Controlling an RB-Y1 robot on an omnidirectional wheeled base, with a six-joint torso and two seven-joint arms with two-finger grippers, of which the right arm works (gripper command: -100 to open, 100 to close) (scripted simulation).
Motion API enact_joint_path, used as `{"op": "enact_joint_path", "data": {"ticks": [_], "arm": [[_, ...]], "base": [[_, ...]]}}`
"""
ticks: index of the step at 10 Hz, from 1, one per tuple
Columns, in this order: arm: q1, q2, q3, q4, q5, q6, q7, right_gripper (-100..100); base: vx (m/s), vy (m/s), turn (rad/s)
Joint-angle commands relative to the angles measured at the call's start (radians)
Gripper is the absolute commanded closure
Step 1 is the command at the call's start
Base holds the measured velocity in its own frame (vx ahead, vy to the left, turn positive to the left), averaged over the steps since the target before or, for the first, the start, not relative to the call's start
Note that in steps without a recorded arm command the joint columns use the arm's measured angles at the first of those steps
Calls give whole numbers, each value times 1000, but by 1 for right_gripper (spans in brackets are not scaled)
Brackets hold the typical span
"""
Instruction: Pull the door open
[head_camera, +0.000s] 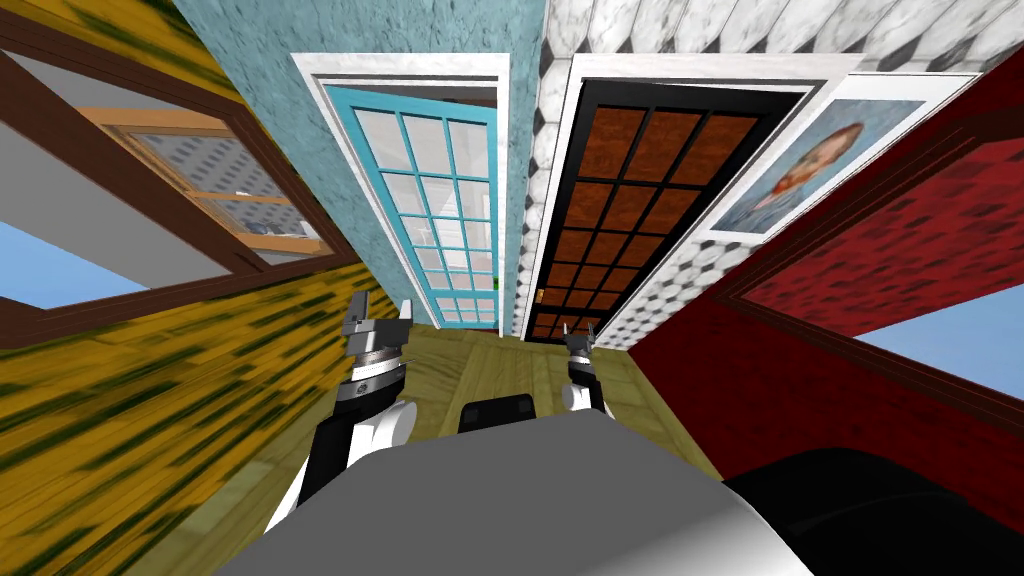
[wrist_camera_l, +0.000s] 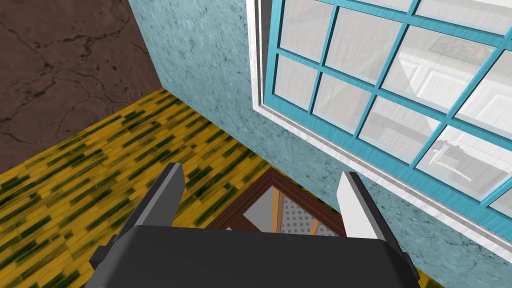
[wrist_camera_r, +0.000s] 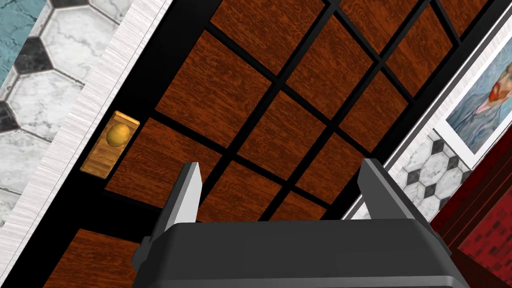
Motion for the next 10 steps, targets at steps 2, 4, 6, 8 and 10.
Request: {"op": "enact_joint_path", "data": {"ticks": [2, 4, 6, 8, 10], "arm": [[-16, -4, -9, 62, -30, -15, -62, -100], [-25, -6, -15, 112, -52, -30, -109, -100], [-35, -8, -21, 161, -74, -45, -154, -100], [-45, -10, -26, 209, -96, -60, -200, -100], [-54, -11, -32, 257, -117, -75, -244, -100]], "base": [[90, -42, 202], [96, -54, 183], [85, -36, 167], [88, -42, 202], [87, -51, 150]]}}
